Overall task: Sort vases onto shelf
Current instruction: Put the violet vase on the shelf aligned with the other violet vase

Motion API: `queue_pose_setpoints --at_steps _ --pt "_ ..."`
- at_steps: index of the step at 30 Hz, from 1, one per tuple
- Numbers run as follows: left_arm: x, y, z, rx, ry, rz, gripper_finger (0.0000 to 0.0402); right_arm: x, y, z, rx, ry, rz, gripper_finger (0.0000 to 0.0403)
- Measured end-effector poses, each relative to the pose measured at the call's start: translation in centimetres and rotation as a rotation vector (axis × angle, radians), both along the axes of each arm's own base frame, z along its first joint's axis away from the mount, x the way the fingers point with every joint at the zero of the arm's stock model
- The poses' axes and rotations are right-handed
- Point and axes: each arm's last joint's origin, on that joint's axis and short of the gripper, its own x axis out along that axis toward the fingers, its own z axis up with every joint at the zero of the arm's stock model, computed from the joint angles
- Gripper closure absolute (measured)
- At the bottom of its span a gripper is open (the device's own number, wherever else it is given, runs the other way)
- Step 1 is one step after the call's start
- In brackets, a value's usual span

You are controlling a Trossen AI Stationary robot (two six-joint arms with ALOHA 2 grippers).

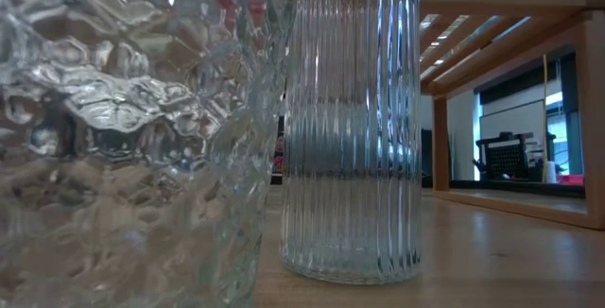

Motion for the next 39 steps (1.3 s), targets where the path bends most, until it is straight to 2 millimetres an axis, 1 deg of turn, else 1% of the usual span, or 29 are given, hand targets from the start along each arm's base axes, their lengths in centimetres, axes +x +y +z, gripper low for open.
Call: queue_pose_setpoints --at_steps 2,5,22,24,27,30,33,39 --pt "0.0 -0.1 0.0 0.003 0.002 -0.003 0.0015 -0.3 -0.1 -0.4 -0.008 0.050 0.000 0.0172" --pt "-0.1 -0.1 0.0 0.010 -0.001 -0.002 0.0015 -0.5 -0.2 -0.6 -0.008 0.078 0.000 0.0172" --pt "0.0 0.0 0.0 0.009 -0.006 0.038 0.0015 -0.4 -0.7 -0.6 -0.044 0.074 -0.059 0.0171" --pt "0.0 0.0 0.0 0.008 -0.006 0.039 0.0015 -0.5 -0.7 -0.7 -0.039 0.077 -0.071 0.0145" --pt "0.0 0.0 0.0 0.008 -0.006 0.039 0.0015 -0.5 -0.8 -0.7 -0.049 0.071 -0.095 0.0087" --pt "0.0 0.0 0.0 0.008 -0.006 0.040 0.0015 -0.3 -1.1 -0.7 -0.053 0.067 -0.108 0.0060" --pt "0.0 0.0 0.0 0.008 -0.007 0.040 0.0015 -0.2 -1.3 -0.6 -0.050 0.062 -0.115 0.0062" --pt "0.0 0.0 0.0 0.008 -0.007 0.040 0.0015 -0.1 -1.2 -0.5 -0.048 0.046 -0.110 0.0096"
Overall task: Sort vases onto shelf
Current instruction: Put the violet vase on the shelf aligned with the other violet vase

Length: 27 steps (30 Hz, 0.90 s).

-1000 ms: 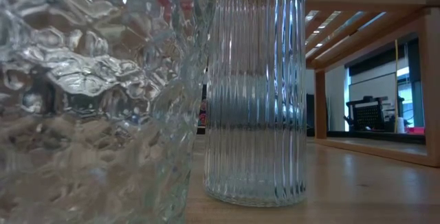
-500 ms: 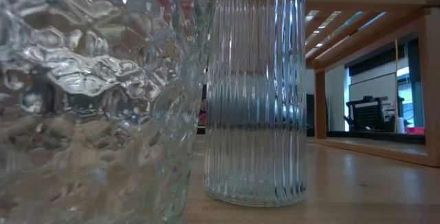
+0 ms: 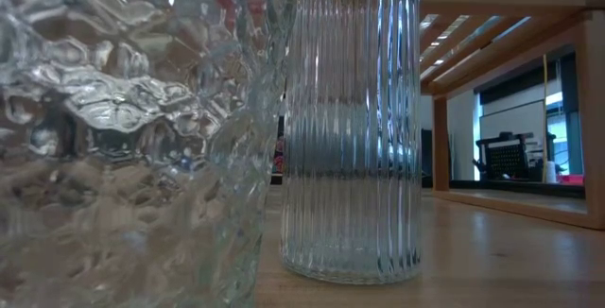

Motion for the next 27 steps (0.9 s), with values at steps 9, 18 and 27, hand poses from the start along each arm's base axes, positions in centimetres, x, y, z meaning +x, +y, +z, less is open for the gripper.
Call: queue_pose_setpoints --at_steps 9,18,27 --pt "0.0 0.0 0.0 0.000 0.000 0.001 0.0015 0.3 0.1 0.9 -0.061 -0.052 0.056 0.0129" --pt "0.0 0.0 0.0 0.000 -0.001 0.000 0.0015 0.2 0.1 1.7 -0.167 -0.048 0.132 0.0139" --pt "0.1 0.0 0.1 -0.006 -0.016 0.000 0.0015 -0.1 0.0 1.3 -0.286 0.011 0.218 0.0139"
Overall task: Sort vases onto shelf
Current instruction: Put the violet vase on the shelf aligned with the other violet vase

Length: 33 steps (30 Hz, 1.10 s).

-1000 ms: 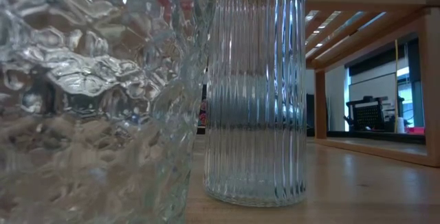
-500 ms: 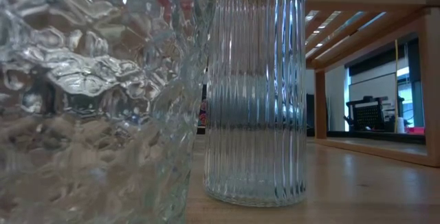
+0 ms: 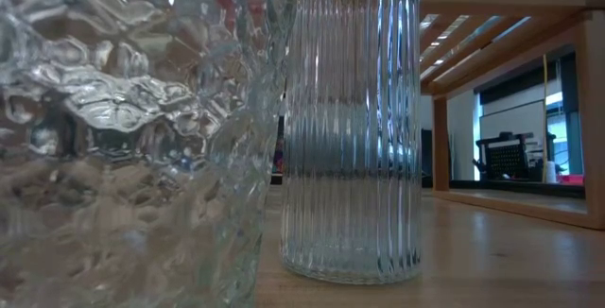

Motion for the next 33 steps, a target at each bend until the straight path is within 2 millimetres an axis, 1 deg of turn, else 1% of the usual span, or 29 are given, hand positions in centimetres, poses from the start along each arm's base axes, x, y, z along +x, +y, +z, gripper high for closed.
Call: queue_pose_setpoints --at_steps 9,17,19,21,25,29,31,33 --pt "0.0 0.0 0.0 -0.001 0.000 0.001 0.0015 -0.1 -0.2 -0.1 -0.084 0.019 0.014 0.0139" --pt "0.0 0.0 0.0 0.005 -0.004 0.008 0.0015 0.4 0.0 0.5 -0.083 -0.059 0.026 0.0139" --pt "0.1 0.0 0.1 0.001 -0.017 0.009 0.0015 0.5 -0.2 0.7 -0.076 -0.071 0.021 0.0139" --pt "0.2 0.0 0.2 0.000 -0.033 0.013 0.0015 0.3 -0.5 1.3 -0.070 -0.094 0.010 0.0139" --pt "0.3 0.0 0.3 0.001 -0.052 0.019 0.0015 -0.3 -1.4 3.1 -0.085 -0.182 -0.034 0.0139" --pt "0.5 -0.1 0.3 0.008 -0.053 0.026 0.0015 -0.4 -2.4 4.9 -0.104 -0.209 -0.031 0.0140" --pt "0.6 -0.1 0.3 0.008 -0.052 0.025 0.0015 -0.3 -2.8 6.0 -0.119 -0.232 -0.018 0.0150" --pt "0.8 -0.2 0.2 0.009 -0.048 0.025 0.0015 -0.2 -3.4 6.8 -0.124 -0.232 -0.010 0.0174"
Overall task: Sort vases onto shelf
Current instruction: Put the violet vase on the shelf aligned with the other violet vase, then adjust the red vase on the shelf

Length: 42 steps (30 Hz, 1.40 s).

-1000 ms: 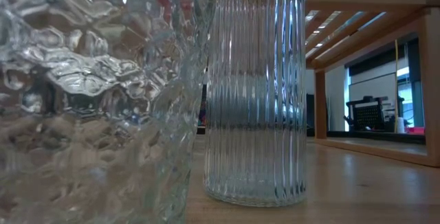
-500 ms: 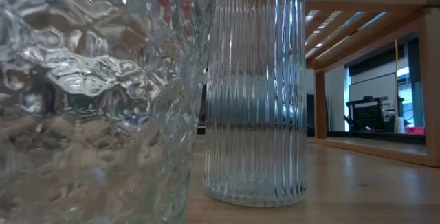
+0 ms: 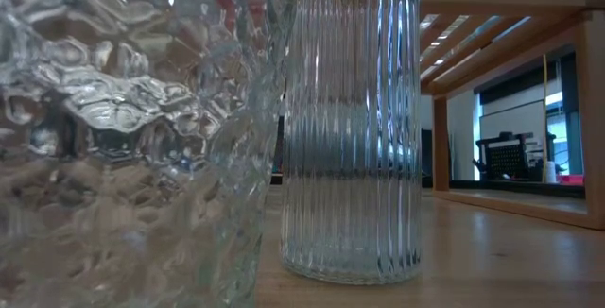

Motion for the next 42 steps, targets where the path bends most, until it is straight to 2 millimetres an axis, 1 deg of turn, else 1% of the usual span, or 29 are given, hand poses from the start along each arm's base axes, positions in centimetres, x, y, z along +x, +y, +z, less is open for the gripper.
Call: queue_pose_setpoints --at_steps 2,5,8,10,11,16,18,21,24,28,39,42 --pt "0.4 -0.1 0.0 0.000 -0.006 -0.002 0.0015 -0.1 -0.7 0.4 -0.003 0.046 0.022 0.0212" --pt "1.1 -0.4 -0.2 0.006 -0.003 -0.006 0.0015 0.3 -1.4 0.8 -0.006 0.092 0.079 0.0284" --pt "1.6 -0.5 -0.4 0.024 0.010 -0.015 0.0015 0.3 -1.3 1.1 -0.031 0.110 0.156 0.0356" --pt "1.9 -0.7 -0.6 0.034 0.019 -0.022 0.0015 0.2 -1.2 1.2 -0.046 0.130 0.191 0.0390" --pt "2.1 -0.7 -0.7 0.036 0.024 -0.021 0.0015 0.1 -1.1 0.9 -0.052 0.162 0.205 0.0395" --pt "3.0 -0.8 -1.0 0.042 0.035 -0.009 0.0015 0.6 -0.9 -0.3 -0.062 0.259 0.231 0.0381" --pt "3.4 -0.8 -1.1 0.041 0.034 -0.001 0.0015 0.8 -0.8 -0.2 -0.074 0.251 0.249 0.0391" --pt "3.8 -0.6 -1.1 0.033 0.021 0.012 0.0015 1.2 -0.6 -0.9 -0.101 0.279 0.258 0.0399" --pt "4.0 -0.5 -1.0 0.028 0.004 0.022 0.0015 1.2 -0.7 -1.5 -0.126 0.325 0.249 0.0398" --pt "4.1 -0.4 -1.1 0.027 0.006 0.030 0.0015 1.4 -0.6 -1.7 -0.157 0.335 0.259 0.0400" --pt "4.2 -0.4 -1.0 0.019 -0.006 0.033 0.0015 2.6 -0.3 -3.3 -0.221 0.386 0.301 0.0402" --pt "4.2 -0.4 -1.0 0.019 -0.007 0.033 0.0015 2.8 -0.6 -3.5 -0.217 0.399 0.300 0.0402"
